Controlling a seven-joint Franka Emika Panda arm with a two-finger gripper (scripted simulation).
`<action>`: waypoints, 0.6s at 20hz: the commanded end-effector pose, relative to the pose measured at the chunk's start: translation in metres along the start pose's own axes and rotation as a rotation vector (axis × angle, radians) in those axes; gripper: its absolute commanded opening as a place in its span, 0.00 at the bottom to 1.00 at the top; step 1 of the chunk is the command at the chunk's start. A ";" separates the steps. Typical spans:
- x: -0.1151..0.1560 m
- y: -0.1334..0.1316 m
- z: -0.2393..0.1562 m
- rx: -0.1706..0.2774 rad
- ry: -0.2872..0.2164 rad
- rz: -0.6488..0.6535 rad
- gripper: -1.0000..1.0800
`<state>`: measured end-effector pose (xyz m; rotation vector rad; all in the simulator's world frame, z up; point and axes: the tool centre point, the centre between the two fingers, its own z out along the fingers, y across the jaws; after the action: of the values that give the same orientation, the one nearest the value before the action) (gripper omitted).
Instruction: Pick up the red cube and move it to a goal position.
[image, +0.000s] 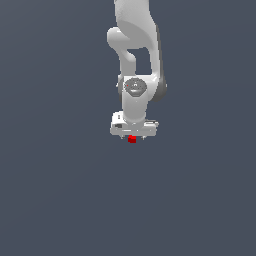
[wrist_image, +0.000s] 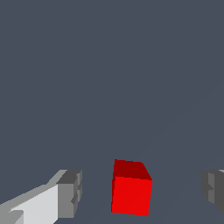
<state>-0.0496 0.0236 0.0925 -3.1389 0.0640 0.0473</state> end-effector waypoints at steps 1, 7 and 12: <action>-0.011 0.001 0.016 0.000 0.006 0.025 0.96; -0.031 0.002 0.048 0.000 0.020 0.074 0.96; -0.041 0.002 0.065 0.000 0.027 0.100 0.96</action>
<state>-0.0896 0.0230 0.0332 -3.1348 0.2087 0.0098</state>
